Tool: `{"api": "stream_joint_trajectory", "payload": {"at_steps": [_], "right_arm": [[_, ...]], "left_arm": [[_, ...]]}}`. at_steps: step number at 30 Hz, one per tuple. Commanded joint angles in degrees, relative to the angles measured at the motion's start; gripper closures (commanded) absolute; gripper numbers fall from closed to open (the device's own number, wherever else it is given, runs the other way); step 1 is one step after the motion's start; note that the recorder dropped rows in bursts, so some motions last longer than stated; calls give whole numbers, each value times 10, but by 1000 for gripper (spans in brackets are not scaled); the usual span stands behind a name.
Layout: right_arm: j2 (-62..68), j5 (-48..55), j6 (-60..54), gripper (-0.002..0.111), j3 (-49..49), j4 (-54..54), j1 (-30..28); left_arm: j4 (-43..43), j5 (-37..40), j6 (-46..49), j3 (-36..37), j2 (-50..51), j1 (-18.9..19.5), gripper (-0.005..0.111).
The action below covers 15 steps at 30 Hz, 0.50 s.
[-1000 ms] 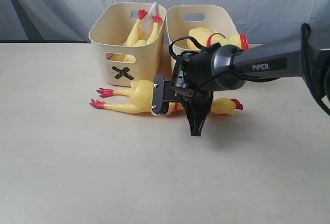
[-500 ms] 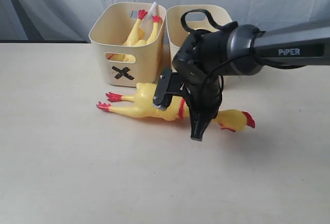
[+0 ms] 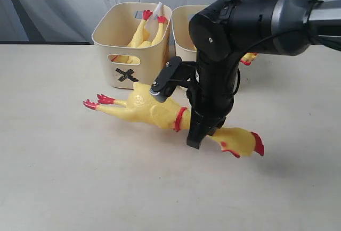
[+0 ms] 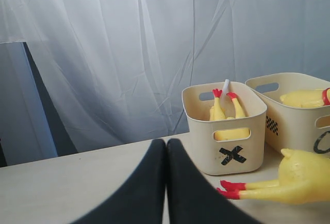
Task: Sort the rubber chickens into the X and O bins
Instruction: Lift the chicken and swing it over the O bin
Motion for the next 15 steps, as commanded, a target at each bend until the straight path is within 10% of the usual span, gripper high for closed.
{"api": "stream_joint_trajectory", "payload": {"at_steps": [1,15], "right_arm": [[-35,13,-3,109,0,59,-2],[-126,7,51,109,-71,162,-2]], "left_arm": [[0,-5,0,2,-2,0,107],[0,-5,0,2,-2,0,107]]}}
